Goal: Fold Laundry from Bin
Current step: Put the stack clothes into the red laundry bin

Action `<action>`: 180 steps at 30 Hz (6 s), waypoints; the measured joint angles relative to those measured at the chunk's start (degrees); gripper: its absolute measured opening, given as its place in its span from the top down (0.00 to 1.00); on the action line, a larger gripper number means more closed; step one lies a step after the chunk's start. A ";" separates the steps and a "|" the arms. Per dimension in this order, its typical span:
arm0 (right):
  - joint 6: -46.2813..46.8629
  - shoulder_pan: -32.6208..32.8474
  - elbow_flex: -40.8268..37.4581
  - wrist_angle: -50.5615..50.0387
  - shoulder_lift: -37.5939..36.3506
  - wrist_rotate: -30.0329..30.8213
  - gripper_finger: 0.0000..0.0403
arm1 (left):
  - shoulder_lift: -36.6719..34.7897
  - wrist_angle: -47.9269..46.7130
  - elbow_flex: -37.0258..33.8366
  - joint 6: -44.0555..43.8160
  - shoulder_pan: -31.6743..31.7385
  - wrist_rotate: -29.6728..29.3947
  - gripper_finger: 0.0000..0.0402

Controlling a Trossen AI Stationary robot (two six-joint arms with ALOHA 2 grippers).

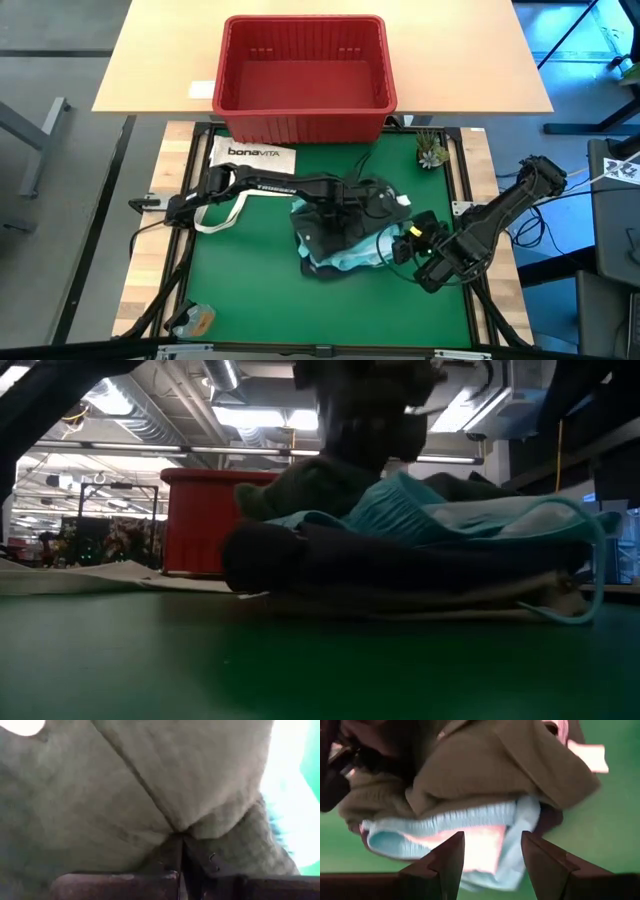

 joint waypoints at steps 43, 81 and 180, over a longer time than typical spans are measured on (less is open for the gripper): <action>-25.60 -19.58 0.00 -1.91 4.39 -8.04 0.52 | -5.90 -2.05 -4.18 -2.97 -12.36 -10.88 1.00; -23.58 -2.17 4.17 16.89 -6.68 -14.57 0.52 | -26.25 -11.40 -4.30 -0.18 7.51 -7.54 0.58; 0.04 1.46 4.13 11.61 3.17 -21.61 0.52 | -22.12 61.02 -60.18 -27.48 30.34 25.84 0.54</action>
